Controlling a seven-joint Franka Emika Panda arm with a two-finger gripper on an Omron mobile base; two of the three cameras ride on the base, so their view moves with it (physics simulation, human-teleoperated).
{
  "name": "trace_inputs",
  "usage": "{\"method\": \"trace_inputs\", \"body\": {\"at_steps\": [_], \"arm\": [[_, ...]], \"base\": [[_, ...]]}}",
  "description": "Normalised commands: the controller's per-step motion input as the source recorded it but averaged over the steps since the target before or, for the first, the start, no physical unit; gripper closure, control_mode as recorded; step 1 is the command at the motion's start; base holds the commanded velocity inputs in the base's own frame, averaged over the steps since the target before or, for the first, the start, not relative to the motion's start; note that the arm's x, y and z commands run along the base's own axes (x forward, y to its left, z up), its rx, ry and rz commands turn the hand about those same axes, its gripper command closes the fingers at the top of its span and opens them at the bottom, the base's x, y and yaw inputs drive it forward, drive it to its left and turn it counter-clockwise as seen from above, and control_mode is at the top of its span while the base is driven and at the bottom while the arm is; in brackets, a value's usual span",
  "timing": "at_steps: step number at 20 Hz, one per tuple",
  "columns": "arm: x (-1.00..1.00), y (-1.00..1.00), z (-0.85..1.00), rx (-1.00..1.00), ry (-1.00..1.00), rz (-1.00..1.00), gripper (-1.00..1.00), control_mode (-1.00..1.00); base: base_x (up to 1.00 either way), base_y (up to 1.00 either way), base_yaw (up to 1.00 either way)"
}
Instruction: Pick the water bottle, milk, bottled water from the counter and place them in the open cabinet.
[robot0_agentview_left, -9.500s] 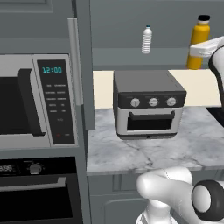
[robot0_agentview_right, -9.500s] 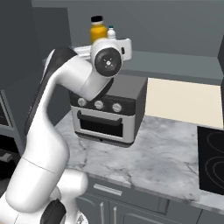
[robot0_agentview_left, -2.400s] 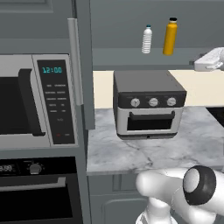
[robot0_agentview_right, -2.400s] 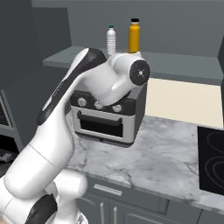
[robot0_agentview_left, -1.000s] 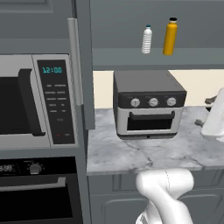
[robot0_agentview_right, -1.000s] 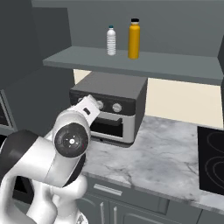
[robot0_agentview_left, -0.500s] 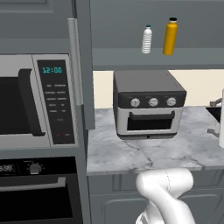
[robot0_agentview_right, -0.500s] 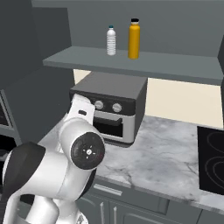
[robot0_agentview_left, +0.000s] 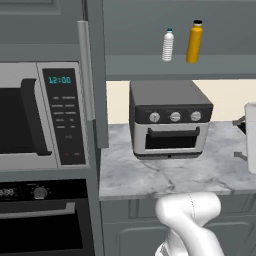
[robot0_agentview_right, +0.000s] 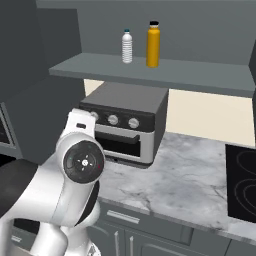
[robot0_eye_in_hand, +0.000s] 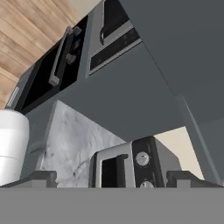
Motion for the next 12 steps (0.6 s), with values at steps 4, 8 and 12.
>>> {"method": "trace_inputs", "body": {"at_steps": [4, 8, 12], "arm": [[-0.01, 0.0, -0.01, 0.0, 0.0, 0.0, -1.0, 1.0], [0.0, 0.0, 0.0, 0.0, 0.0, 0.0, -1.0, 1.0], [0.0, 0.0, 0.0, 0.0, 0.0, 0.0, -1.0, 1.0]], "base": [[-0.37, 0.01, -0.08], [-0.57, 0.14, -0.25], [-0.56, 0.29, -0.35]]}}
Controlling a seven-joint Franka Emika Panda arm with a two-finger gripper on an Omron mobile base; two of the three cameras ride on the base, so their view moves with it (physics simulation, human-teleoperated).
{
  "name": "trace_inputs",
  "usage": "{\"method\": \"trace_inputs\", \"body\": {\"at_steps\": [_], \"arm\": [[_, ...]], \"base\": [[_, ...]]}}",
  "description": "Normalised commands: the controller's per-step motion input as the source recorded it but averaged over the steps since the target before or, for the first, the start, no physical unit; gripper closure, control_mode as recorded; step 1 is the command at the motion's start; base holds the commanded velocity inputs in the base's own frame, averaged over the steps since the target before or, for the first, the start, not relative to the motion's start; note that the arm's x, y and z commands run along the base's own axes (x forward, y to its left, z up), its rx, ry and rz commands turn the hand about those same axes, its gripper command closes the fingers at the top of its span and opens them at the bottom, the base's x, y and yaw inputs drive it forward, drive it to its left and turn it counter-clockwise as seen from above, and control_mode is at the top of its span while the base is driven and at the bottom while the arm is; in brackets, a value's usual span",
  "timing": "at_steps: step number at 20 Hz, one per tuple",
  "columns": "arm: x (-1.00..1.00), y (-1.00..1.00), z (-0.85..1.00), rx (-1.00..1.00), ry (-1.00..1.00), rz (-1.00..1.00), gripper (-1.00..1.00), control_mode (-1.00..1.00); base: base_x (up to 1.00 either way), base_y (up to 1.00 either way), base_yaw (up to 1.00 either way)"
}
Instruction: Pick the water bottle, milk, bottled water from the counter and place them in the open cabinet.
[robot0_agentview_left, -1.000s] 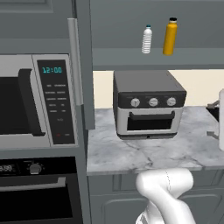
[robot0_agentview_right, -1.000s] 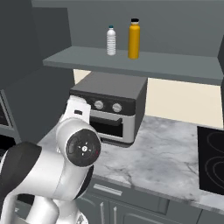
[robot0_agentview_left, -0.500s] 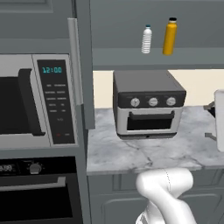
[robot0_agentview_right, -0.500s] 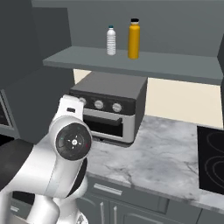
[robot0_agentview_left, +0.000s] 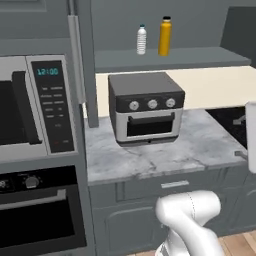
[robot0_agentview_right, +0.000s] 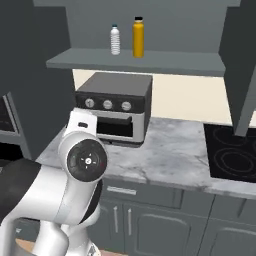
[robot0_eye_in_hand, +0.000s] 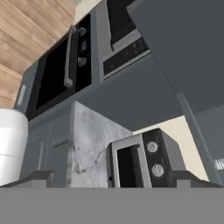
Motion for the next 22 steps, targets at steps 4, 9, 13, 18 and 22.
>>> {"method": "trace_inputs", "body": {"at_steps": [4, 9, 13, 18, 22], "arm": [[0.0, 0.0, 0.0, 0.0, 0.0, 0.0, -1.0, 1.0], [0.0, 0.0, 0.0, 0.0, 0.0, 0.0, -1.0, 1.0], [0.0, 0.0, 0.0, 0.0, 0.0, 0.0, -1.0, 1.0], [0.0, 0.0, 0.0, 0.0, 0.0, 0.0, -1.0, 1.0], [0.0, 0.0, 0.0, 0.0, 0.0, 0.0, -1.0, 1.0]], "base": [[-0.54, 0.28, -0.46], [-0.52, 0.21, -0.54], [-0.3, 0.11, -0.56], [-0.24, 0.01, -0.57], [-0.12, 0.0, -0.59]]}}
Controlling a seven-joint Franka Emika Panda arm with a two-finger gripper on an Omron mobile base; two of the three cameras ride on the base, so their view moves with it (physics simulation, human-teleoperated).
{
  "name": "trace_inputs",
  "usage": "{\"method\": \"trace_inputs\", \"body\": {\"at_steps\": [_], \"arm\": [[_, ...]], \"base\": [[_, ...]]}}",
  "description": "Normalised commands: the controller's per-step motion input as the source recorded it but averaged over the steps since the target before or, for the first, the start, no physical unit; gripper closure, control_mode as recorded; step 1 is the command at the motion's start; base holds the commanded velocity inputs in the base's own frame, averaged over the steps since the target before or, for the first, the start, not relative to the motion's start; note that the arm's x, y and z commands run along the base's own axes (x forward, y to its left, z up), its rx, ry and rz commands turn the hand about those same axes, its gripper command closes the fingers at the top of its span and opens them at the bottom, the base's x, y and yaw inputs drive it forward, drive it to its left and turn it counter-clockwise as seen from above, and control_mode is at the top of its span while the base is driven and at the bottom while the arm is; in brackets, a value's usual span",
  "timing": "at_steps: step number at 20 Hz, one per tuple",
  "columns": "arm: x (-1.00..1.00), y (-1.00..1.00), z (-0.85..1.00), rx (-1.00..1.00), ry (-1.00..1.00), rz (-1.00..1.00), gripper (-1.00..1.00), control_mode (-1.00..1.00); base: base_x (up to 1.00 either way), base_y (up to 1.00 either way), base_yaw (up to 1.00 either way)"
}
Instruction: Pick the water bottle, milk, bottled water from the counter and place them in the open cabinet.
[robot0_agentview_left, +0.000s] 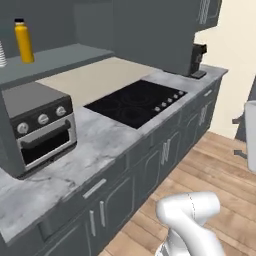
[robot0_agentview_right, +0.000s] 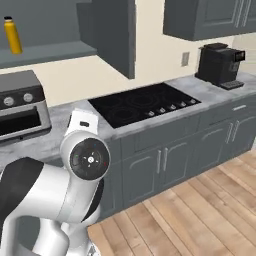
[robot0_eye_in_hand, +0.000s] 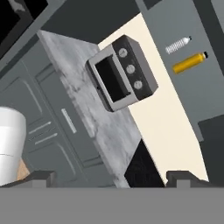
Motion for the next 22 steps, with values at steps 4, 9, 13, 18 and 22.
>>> {"method": "trace_inputs", "body": {"at_steps": [4, 9, 13, 18, 22], "arm": [[0.0, 0.0, 0.0, 0.0, 0.0, 0.0, -1.0, 1.0], [0.0, 0.0, 0.0, 0.0, 0.0, 0.0, -1.0, 1.0], [0.0, 0.0, 0.0, 0.0, 0.0, 0.0, -1.0, 1.0], [0.0, 0.0, 0.0, 0.0, 0.0, 0.0, -1.0, 1.0], [0.0, 0.0, 0.0, 0.0, 0.0, 0.0, -1.0, 1.0]], "base": [[-0.05, 0.0, -0.62], [-0.14, 0.0, -0.64], [-0.16, 0.0, -0.66], [-0.03, -0.04, -0.67], [0.0, -0.1, -0.68]]}}
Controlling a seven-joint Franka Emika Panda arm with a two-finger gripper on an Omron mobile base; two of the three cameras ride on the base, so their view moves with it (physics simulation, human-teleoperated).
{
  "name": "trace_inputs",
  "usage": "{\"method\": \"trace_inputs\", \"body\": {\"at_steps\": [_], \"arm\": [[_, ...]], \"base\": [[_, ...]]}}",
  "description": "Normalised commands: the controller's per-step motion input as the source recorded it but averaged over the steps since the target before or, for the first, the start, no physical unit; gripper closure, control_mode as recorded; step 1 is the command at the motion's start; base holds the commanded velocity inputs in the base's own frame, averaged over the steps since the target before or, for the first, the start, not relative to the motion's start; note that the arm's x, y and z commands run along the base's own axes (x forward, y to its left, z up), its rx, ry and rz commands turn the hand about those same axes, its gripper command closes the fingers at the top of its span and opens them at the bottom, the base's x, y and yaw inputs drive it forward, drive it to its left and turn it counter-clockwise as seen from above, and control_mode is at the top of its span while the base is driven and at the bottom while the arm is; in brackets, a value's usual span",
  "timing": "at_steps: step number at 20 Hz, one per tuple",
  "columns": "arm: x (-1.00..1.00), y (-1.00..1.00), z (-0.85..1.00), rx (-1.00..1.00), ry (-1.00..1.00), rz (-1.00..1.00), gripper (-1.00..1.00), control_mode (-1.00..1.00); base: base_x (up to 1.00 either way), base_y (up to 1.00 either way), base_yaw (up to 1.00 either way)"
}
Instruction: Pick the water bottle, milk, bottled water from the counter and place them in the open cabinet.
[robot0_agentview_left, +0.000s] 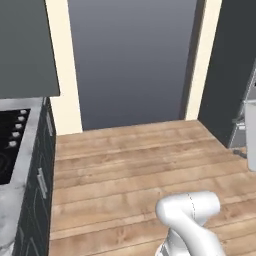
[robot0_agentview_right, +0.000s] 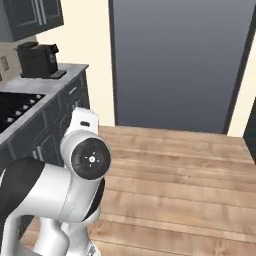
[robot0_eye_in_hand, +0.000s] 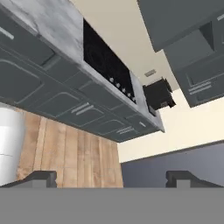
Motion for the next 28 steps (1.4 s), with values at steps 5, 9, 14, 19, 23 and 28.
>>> {"method": "trace_inputs", "body": {"at_steps": [5, 9, 14, 19, 23, 28], "arm": [[0.0, 0.0, 0.0, 0.0, 0.0, 0.0, -1.0, 1.0], [0.0, 0.0, 0.0, 0.0, 0.0, 0.0, -1.0, 1.0], [0.0, 0.0, 0.0, 0.0, 0.0, 0.0, -1.0, 1.0], [0.0, 0.0, 0.0, 0.0, 0.0, 0.0, -1.0, 1.0], [0.0, 0.0, 0.0, 0.0, 0.0, 0.0, -1.0, 1.0], [0.0, 0.0, 0.0, 0.0, 0.0, 0.0, -1.0, 1.0]], "base": [[0.0, -0.09, -0.67], [0.0, -0.12, -0.68], [0.0, -0.13, -0.71], [0.0, -0.07, -0.72], [0.03, -0.04, -0.72], [0.25, 0.0, -0.66]]}}
